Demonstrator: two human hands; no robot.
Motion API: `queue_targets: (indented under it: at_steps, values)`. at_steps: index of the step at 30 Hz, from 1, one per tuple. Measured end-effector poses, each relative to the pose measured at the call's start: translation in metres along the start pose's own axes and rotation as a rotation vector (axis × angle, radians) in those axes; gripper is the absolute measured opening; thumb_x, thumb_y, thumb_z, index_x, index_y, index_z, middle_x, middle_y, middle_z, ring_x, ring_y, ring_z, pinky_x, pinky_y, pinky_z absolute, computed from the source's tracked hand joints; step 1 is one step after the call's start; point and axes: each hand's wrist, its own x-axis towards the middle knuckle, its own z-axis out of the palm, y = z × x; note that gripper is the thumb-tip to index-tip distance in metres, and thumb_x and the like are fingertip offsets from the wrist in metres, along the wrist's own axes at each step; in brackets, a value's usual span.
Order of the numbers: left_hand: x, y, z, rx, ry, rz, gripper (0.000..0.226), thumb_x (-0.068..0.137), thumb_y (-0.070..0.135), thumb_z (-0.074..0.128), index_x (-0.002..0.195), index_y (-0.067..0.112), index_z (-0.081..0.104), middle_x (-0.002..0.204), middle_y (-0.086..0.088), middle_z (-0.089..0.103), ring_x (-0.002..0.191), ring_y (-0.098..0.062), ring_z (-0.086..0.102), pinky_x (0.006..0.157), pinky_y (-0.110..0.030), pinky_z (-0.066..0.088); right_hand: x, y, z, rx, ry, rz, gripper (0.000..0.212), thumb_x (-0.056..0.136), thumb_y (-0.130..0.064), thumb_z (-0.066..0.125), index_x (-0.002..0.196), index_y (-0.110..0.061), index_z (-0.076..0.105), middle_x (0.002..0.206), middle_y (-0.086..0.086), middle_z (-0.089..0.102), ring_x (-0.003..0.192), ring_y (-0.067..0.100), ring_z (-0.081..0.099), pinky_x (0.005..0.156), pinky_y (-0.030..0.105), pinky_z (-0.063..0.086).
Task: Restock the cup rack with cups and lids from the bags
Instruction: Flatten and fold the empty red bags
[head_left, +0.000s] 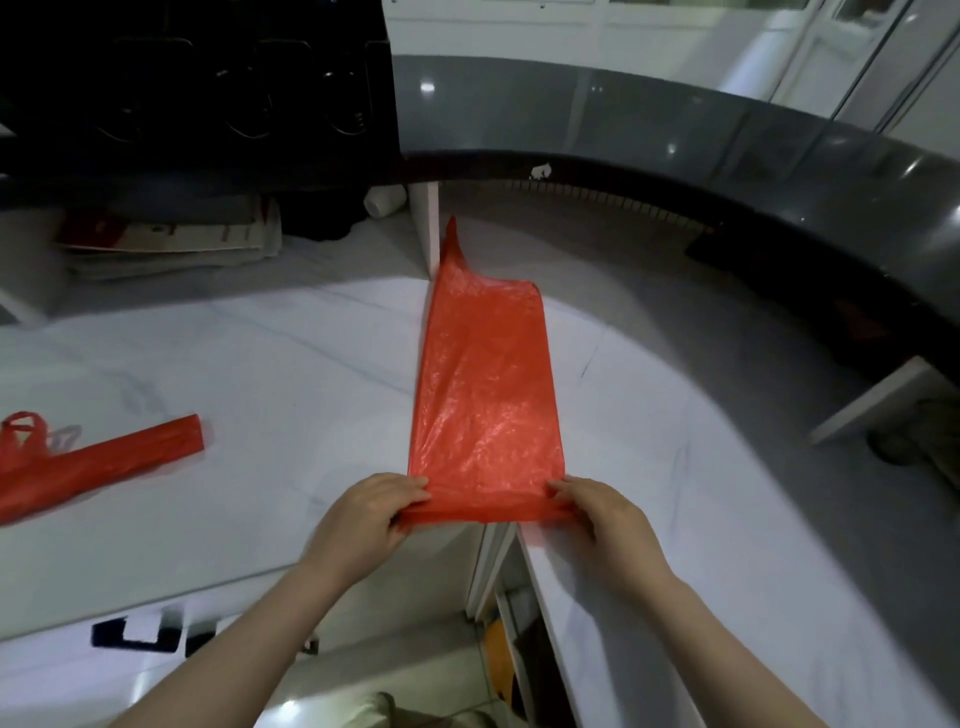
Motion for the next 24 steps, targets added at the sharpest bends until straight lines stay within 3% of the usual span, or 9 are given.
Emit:
queue_targets:
  at_steps: [3,7,12,15,20,24]
  values:
    - [-0.003,0.001,0.000,-0.002,-0.005,-0.034,0.045,0.052,-0.001,0.088,0.092,0.016,0.075,0.103,0.002,0.072,0.090,-0.017,0.068,0.082,-0.026,0.053,0.005,0.004,0.004,-0.113,0.026,-0.027,0.043,0.070,-0.015,0.080,0.112,-0.020,0.068,0.106,-0.007,0.067,0.095,0.010,0.060,0.083,0.020,0.043]
    - [-0.002,-0.001,-0.001,0.007,-0.023,-0.061,0.046,0.055,-0.004,0.084,0.095,0.015,0.075,0.103,0.002,0.072,0.092,-0.018,0.067,0.083,-0.030,0.055,0.016,0.010,0.008,-0.185,0.041,-0.090,0.020,0.068,-0.014,0.081,0.086,-0.019,0.077,0.100,-0.005,0.072,0.089,0.019,0.065,0.080,0.015,0.042]
    - [0.006,-0.005,-0.003,0.010,-0.041,-0.128,0.034,0.069,-0.005,0.070,0.096,0.015,0.072,0.100,0.003,0.071,0.093,-0.015,0.061,0.085,-0.028,0.049,0.017,0.012,0.013,-0.084,0.084,0.094,0.009,0.077,-0.029,0.073,0.084,-0.034,0.075,0.088,-0.041,0.059,0.093,-0.009,0.053,0.077,0.000,0.035]
    - [0.012,-0.004,-0.001,-0.059,-0.017,-0.260,0.016,0.083,0.009,0.063,0.093,0.019,0.070,0.089,0.009,0.067,0.083,-0.009,0.052,0.075,-0.027,0.044,0.022,0.015,0.016,-0.061,0.079,0.178,0.010,0.078,-0.032,0.062,0.080,-0.036,0.071,0.092,-0.032,0.058,0.097,-0.007,0.048,0.075,0.003,0.034]
    - [0.018,-0.002,0.005,-0.102,0.073,-0.402,0.005,0.087,0.018,0.065,0.082,0.018,0.068,0.074,0.015,0.057,0.080,-0.013,0.050,0.073,-0.029,0.042,0.029,0.013,0.016,-0.111,0.061,0.263,0.015,0.088,-0.025,0.059,0.074,-0.027,0.061,0.100,-0.017,0.047,0.097,0.002,0.037,0.077,0.011,0.029]
    - [0.023,0.003,0.010,-0.166,0.123,-0.526,0.008,0.088,0.021,0.065,0.092,0.017,0.071,0.083,0.011,0.063,0.085,-0.009,0.055,0.072,-0.022,0.042,0.036,-0.004,0.017,-0.084,0.099,0.372,0.021,0.088,-0.025,0.052,0.067,-0.026,0.055,0.094,-0.019,0.043,0.092,0.003,0.039,0.067,0.016,0.031]
